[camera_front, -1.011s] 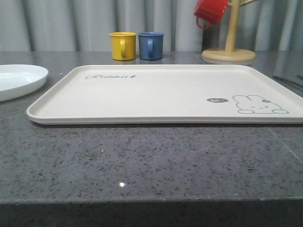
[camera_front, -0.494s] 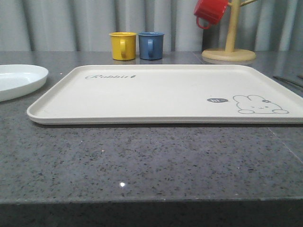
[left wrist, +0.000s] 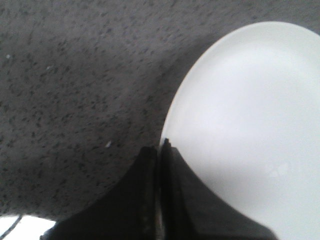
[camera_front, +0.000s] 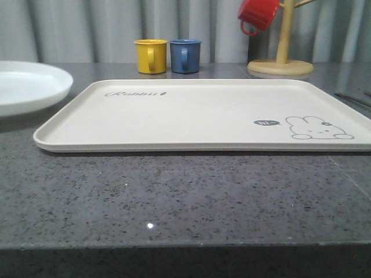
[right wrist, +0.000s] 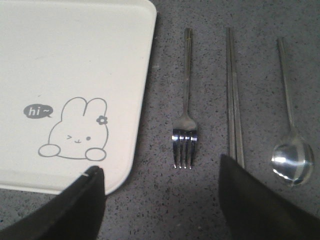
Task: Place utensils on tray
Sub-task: 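Grasp the white plate rim with the left gripper and lift it onto the tray, then release the plate and raise the left gripper away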
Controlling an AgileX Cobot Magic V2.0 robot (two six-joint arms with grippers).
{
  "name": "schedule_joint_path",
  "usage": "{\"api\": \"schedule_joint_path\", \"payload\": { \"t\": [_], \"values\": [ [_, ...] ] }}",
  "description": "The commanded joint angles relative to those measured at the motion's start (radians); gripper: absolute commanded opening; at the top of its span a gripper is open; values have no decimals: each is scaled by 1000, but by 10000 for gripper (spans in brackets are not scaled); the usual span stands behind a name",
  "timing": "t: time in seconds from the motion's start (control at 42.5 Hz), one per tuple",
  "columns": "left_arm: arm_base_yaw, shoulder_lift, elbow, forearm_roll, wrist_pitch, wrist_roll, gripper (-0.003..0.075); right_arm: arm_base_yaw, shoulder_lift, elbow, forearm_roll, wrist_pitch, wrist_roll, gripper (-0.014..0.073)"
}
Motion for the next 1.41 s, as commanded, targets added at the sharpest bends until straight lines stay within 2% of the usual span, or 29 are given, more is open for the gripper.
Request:
{"api": "schedule_joint_path", "payload": {
  "t": [0.0,0.094,0.494,0.658,0.846,0.94,1.081,1.152,1.269,1.387],
  "values": [
    [-53,-66,-70,-96,23,5,-20,-5,0,-35,-3,-68,-9,512],
    [-117,-66,-78,-146,14,5,-20,-5,0,-35,-3,-68,-9,512],
    [-413,4,-78,-146,-52,5,-20,-5,0,-35,-3,-68,-9,512],
    [-477,66,-78,-144,-96,5,-20,-5,0,-35,-3,-68,-9,512],
    [-493,117,-78,-142,-105,5,-13,-5,0,-35,-3,-68,-9,512],
    [-493,122,-78,-128,-117,5,66,-5,0,-35,-3,-68,-9,512],
    [-493,109,-85,-111,-117,5,322,-5,0,-35,-3,-68,-9,512],
    [-493,91,-95,-91,-117,5,403,-5,0,-35,-3,-68,-9,512],
    [-496,42,-119,-50,-106,5,421,-5,0,-35,-3,-68,-9,512],
    [-556,-46,-123,50,-96,1,421,-5,0,-35,-3,-68,-9,512]
  ]
}}
